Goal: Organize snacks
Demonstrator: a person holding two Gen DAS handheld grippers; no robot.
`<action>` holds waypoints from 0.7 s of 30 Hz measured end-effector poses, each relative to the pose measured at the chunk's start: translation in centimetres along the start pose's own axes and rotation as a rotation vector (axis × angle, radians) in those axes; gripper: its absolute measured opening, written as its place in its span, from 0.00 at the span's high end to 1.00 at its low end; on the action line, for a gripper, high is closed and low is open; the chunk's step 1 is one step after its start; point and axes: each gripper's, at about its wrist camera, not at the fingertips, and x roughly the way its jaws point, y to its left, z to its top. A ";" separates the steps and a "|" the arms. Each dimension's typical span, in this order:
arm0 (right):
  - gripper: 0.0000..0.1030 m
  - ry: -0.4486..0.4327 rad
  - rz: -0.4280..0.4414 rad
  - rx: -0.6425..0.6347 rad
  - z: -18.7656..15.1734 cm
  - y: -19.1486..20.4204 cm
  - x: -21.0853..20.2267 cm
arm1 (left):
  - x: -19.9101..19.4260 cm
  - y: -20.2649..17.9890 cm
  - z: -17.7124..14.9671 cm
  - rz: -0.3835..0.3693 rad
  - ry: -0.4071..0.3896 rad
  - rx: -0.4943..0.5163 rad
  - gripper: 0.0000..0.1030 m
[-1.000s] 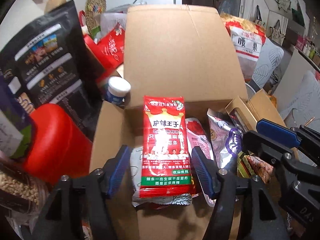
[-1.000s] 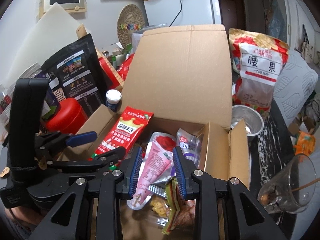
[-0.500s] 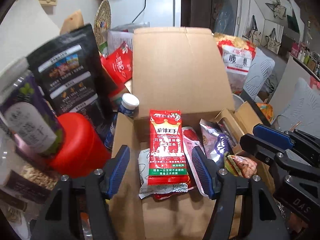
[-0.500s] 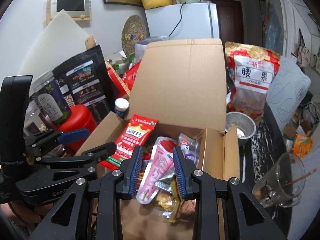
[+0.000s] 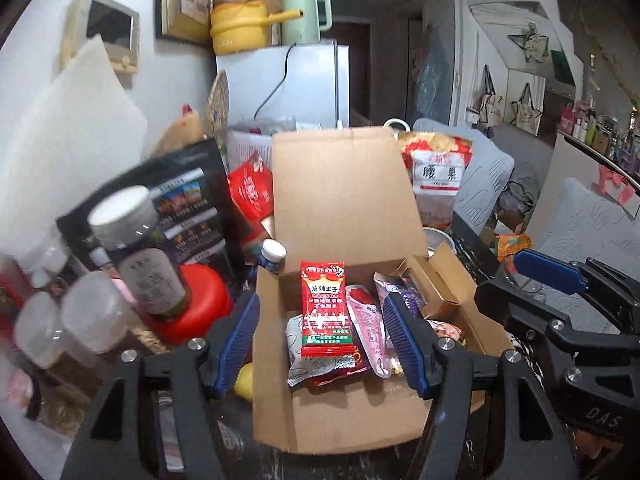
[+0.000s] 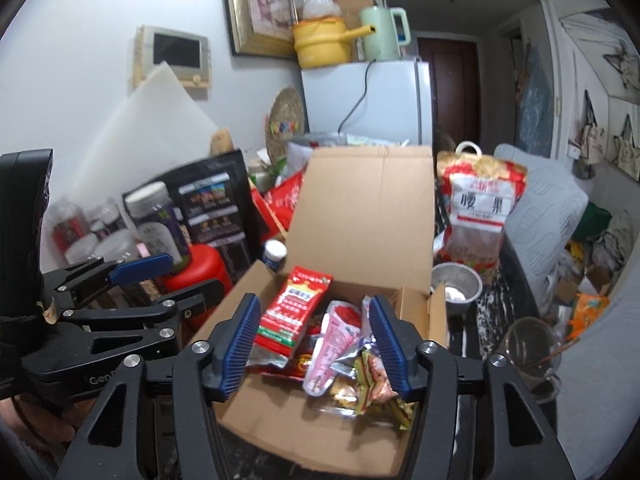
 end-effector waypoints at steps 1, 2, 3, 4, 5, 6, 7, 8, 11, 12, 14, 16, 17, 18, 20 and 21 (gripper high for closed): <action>0.36 -0.010 -0.004 -0.001 0.0 0.2 -0.6 | -0.9 0.0 -0.1 0.000 -0.012 0.004 0.31; 0.34 -0.022 -0.009 -0.003 -0.1 0.5 -1.4 | -1.4 -0.1 -0.1 0.001 -0.020 0.006 0.26; 0.30 -0.034 -0.013 -0.005 -0.1 0.7 -2.1 | -2.1 -0.1 -0.2 0.002 -0.033 0.006 0.18; 0.28 -0.048 -0.019 -0.004 -0.2 0.9 -2.9 | -3.1 -0.1 -0.4 0.005 -0.057 0.008 0.15; 0.27 -0.056 -0.025 -0.005 -0.3 1.1 -3.4 | -3.8 -0.1 -0.6 0.008 -0.072 0.012 0.15; 0.26 -0.068 -0.039 -0.008 -0.4 1.4 -4.2 | -4.3 -0.2 -0.8 0.010 -0.079 0.015 0.15; 0.26 -0.073 -0.047 -0.009 -0.5 1.6 -4.7 | -5.1 -0.2 -1.0 0.007 -0.084 0.019 0.15; 0.25 -0.081 -0.062 -0.010 -0.7 1.9 -5.4 | -5.5 -0.2 -1.2 0.001 -0.087 0.020 0.15; 0.20 -0.101 -0.076 -0.012 -1.3 2.4 -6.9 | -7.0 -0.1 -2.0 -0.019 -0.096 0.021 0.15; 0.20 -0.106 -0.079 -0.013 -1.5 2.6 -7.4 | -7.4 0.0 -2.2 -0.021 -0.099 0.019 0.15; 0.17 -0.109 -0.087 -0.014 -2.1 3.1 -8.3 | -8.4 0.0 -2.9 -0.029 -0.106 0.015 0.15; 0.16 -0.111 -0.091 -0.015 -2.6 3.4 -9.0 | -8.9 0.2 -3.5 -0.047 -0.109 0.014 0.15; 0.16 -0.111 -0.094 -0.013 -2.9 3.5 -9.2 | -9.2 0.2 -3.8 -0.054 -0.108 0.015 0.15; 0.16 -0.109 -0.098 -0.008 -3.2 3.6 -9.5 | -9.4 0.2 -4.0 -0.060 -0.107 0.014 0.15; 0.16 -0.099 -0.115 0.005 -4.1 3.8 -9.9 | -9.7 0.2 -4.8 -0.070 -0.100 0.012 0.15; 0.16 -0.094 -0.127 0.011 -4.4 3.9 -10.0 | -9.8 0.1 -5.2 -0.074 -0.095 0.013 0.15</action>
